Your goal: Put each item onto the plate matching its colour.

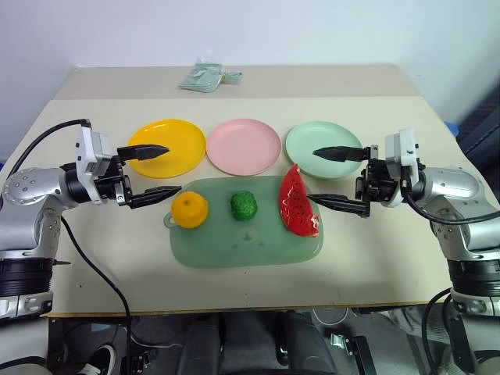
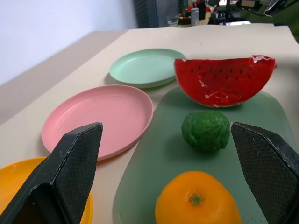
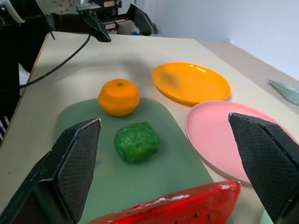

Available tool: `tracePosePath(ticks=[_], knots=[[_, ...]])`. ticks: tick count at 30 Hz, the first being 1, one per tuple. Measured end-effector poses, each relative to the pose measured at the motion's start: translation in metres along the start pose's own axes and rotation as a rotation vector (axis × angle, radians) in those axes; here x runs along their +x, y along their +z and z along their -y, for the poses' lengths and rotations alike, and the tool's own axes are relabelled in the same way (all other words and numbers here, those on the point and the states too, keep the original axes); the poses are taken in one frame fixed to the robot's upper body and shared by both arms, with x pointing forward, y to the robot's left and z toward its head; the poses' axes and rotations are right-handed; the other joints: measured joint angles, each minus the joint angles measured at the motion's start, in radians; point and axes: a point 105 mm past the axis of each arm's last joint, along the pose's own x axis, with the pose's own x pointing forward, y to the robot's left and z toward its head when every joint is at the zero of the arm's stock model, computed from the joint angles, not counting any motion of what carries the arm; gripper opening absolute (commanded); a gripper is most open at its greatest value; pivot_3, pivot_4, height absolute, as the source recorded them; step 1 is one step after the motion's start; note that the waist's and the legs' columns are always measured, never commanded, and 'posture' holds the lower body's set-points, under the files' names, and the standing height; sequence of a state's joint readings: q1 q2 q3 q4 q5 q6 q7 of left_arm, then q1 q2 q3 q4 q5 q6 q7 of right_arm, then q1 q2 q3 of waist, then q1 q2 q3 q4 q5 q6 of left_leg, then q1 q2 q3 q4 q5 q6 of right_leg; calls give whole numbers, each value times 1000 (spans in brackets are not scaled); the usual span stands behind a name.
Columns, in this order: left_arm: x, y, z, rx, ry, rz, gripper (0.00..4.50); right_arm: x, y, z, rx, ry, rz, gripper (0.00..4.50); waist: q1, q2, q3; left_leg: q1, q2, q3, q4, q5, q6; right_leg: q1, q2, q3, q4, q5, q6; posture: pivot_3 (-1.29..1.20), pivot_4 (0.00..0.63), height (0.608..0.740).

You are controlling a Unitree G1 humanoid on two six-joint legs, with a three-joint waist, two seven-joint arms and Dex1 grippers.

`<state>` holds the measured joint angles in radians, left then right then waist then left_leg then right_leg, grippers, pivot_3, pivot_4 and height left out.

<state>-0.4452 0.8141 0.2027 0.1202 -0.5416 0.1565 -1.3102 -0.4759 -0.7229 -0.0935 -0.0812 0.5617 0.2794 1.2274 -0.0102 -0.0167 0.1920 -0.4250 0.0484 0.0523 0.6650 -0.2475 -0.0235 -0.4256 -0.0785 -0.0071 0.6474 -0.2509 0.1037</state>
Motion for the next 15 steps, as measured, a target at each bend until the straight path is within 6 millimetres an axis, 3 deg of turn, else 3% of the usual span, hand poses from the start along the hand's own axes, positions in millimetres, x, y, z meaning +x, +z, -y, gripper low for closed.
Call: tracePosePath(ticks=[12,15], knots=[[3,3,4,-6,0,37,4500,-1,0,1,9,0,0,4471,0,0,0,0,0,0,0,0,0,0,0,0,0,0,0,0,150,740],[0,-7,8,-29,-21,-5,4500,-1,-1,2,4,-1,-5,4471,-1,0,0,0,0,0,0,0,0,0,0,0,0,0,0,0,150,740]])
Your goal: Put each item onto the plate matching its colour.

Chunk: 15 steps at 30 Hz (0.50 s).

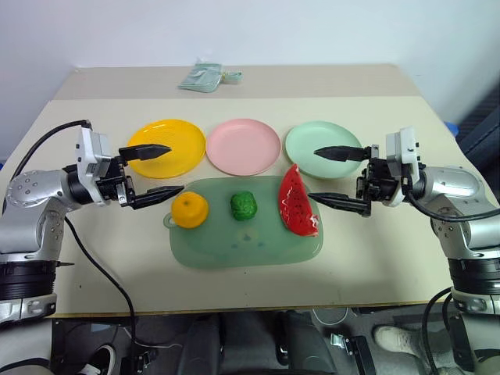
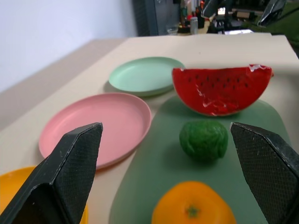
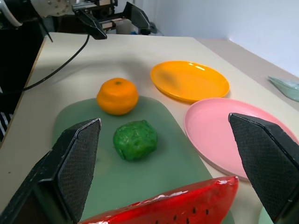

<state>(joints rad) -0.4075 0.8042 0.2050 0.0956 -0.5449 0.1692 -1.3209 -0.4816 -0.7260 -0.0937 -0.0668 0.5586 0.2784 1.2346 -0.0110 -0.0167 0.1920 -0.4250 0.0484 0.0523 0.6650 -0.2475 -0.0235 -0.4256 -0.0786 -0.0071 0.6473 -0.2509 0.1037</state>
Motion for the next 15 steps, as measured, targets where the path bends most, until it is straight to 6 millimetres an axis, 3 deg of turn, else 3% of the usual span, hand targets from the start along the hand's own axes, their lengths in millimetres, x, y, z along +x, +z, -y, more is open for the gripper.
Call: tracePosePath(ticks=[7,15], knots=[[10,-26,18,-206,-128,-64,4500,-7,-6,-8,52,27,-52,4471,5,0,0,0,0,0,0,0,0,0,-1,0,0,0,0,0,150,740],[26,-45,12,-51,-140,-169,4500,-6,4,-12,31,23,-43,4471,2,0,0,0,0,0,0,0,0,0,0,0,0,0,0,0,150,740]])
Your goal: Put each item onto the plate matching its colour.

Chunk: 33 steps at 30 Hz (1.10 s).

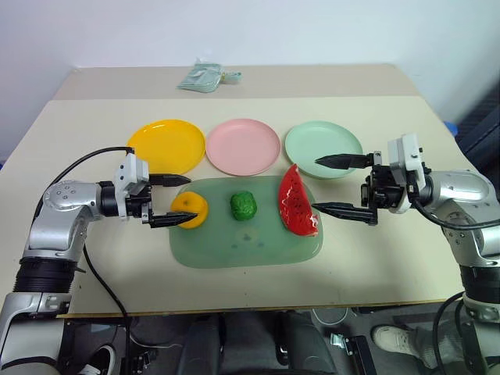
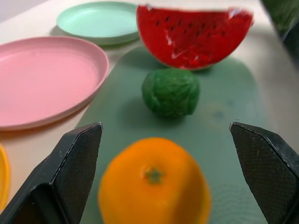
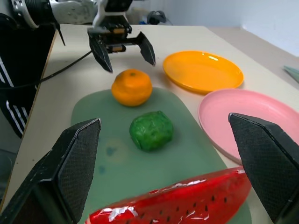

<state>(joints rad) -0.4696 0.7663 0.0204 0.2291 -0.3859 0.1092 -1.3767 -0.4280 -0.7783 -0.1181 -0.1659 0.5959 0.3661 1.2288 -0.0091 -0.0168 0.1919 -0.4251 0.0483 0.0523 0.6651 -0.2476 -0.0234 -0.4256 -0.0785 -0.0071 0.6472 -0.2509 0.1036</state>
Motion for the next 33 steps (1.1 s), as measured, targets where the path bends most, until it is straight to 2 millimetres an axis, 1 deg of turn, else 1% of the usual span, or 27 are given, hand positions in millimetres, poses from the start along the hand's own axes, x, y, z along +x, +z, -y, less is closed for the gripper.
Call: tracePosePath(ticks=[2,7,11,12,16,18,19,20,22,24,25,27,29,31,33], knots=[[2,-7,-1,20,-1,-33,4500,-3,-1,0,6,-18,1,4471,0,0,0,0,0,0,0,0,0,0,0,0,0,0,0,0,150,740],[9,-26,2,33,-18,-106,4500,-2,-2,-1,17,-26,1,4471,1,0,0,0,0,0,0,0,0,0,0,0,0,0,0,0,150,740],[13,-27,-1,26,-11,-99,3466,-2,0,-2,15,-28,4,4500,2,0,0,0,0,0,0,0,0,0,-1,0,0,0,0,0,150,740],[15,-27,-2,25,-1,-88,3354,-2,0,-2,15,-29,4,4500,4,0,0,0,0,0,0,0,0,0,-1,0,0,0,0,0,150,740],[21,-25,-4,22,29,-46,3354,-2,0,-2,16,-34,4,4500,4,0,0,0,0,0,0,0,0,0,-1,0,0,0,0,0,150,740],[21,-17,-18,-37,114,23,3354,-2,0,-1,17,-38,5,4500,6,0,0,0,0,-1,1,0,0,0,0,0,1,0,0,0,150,740],[20,-10,-30,-64,175,56,3354,-1,0,-1,17,-42,9,4500,9,-1,0,0,0,-1,1,0,0,0,0,0,1,0,0,0,150,740],[16,-2,-48,-77,262,80,3354,0,1,0,18,-48,18,4500,12,-1,0,0,0,-1,2,0,0,0,0,0,1,0,1,0,150,740],[3,17,-80,-76,426,127,3354,2,3,3,30,-64,34,4500,15,-1,0,0,0,-1,2,0,0,0,0,0,1,0,1,0,150,740],[-8,26,-102,-94,567,173,3354,8,9,9,38,-91,73,4500,13,-1,0,0,0,-1,2,0,0,0,0,0,1,0,1,0,150,740],[-9,28,-111,-109,631,187,3354,12,13,14,46,-117,95,4500,14,-1,0,0,0,-1,2,0,0,0,0,0,1,0,1,0,150,740],[-5,25,-124,-129,736,187,3354,21,20,25,53,-175,138,4500,15,-1,0,0,0,0,2,0,0,0,0,0,1,0,1,0,150,740],[0,18,-130,-148,794,166,3354,24,21,34,55,-229,148,4500,18,-1,0,-1,-1,0,2,0,0,0,0,0,1,1,1,0,150,740],[-2,4,-136,-185,870,126,3354,25,17,42,53,-291,129,4500,20,-1,0,-1,-1,0,1,0,0,0,0,0,1,1,1,0,150,740],[-5,-8,-140,-231,930,93,3354,27,10,45,53,-323,99,4500,21,-1,0,-1,-1,0,1,0,0,0,0,0,1,1,1,0,150,740]])
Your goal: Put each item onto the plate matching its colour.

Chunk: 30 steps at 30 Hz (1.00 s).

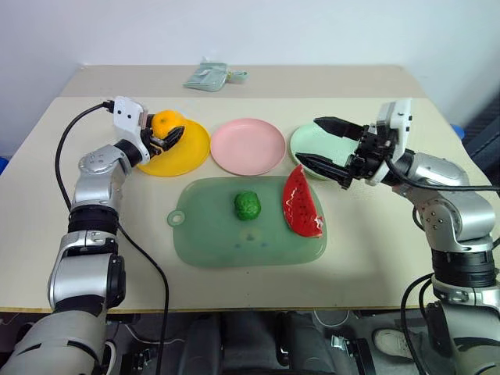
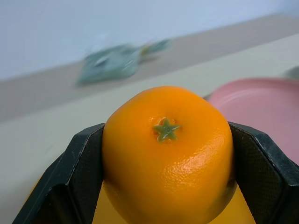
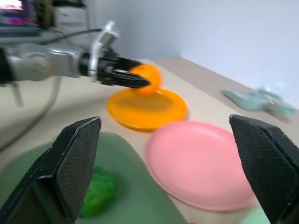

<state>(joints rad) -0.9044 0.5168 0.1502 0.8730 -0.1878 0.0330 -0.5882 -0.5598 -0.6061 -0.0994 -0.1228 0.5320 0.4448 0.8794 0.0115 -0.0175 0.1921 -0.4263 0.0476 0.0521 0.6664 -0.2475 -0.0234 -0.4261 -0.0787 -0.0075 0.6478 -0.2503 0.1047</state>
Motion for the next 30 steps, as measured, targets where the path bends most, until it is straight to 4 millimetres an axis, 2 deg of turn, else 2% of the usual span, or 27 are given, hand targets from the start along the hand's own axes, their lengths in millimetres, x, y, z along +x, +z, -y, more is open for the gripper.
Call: tracePosePath(ticks=[4,5,6,13,16,18,21,23,27,30], knots=[[1,-15,-12,-35,116,-58,3354,1,-2,1,-17,-14,-13,4500,1,0,0,0,0,0,0,0,0,0,0,0,0,0,0,0,150,740],[1,-17,-13,-42,124,-59,4305,1,-2,1,-22,-14,-11,4500,0,0,0,0,0,0,0,0,0,0,0,0,0,0,0,0,150,740],[2,-17,-13,-44,125,-55,4458,1,-2,1,-29,-16,-12,4500,0,0,0,0,0,0,0,0,0,0,0,0,0,0,0,0,150,740],[4,-5,-6,-15,53,-6,4458,0,-2,1,-45,-17,-14,4500,0,0,0,0,0,0,0,0,0,0,0,0,0,0,0,0,150,740],[-2,15,-8,77,-13,27,4458,-1,-2,1,-60,-22,-12,4500,-2,0,0,0,0,0,0,0,0,0,0,0,0,0,0,0,150,740],[-5,40,0,81,-107,100,4458,-2,-1,2,-60,-25,-6,4500,-2,0,0,0,0,0,0,0,0,0,0,0,0,0,0,0,150,740],[-19,67,26,32,-353,187,4458,-3,1,-1,-61,15,-4,4500,-1,0,0,0,0,1,0,0,0,0,0,0,0,0,0,0,150,740],[-31,67,39,48,-475,183,4458,-5,1,-2,-71,32,-14,4500,-2,0,0,0,0,1,0,0,0,0,0,0,0,0,0,0,150,740],[-47,47,60,12,-640,125,4458,-5,2,-2,-67,30,-13,4500,-5,0,0,1,0,0,0,0,0,0,0,0,1,0,0,0,150,740],[-59,50,75,0,-746,145,4458,-5,-1,-1,-41,25,-23,4500,-5,0,0,0,0,0,0,0,0,0,0,0,0,0,0,0,150,740]])
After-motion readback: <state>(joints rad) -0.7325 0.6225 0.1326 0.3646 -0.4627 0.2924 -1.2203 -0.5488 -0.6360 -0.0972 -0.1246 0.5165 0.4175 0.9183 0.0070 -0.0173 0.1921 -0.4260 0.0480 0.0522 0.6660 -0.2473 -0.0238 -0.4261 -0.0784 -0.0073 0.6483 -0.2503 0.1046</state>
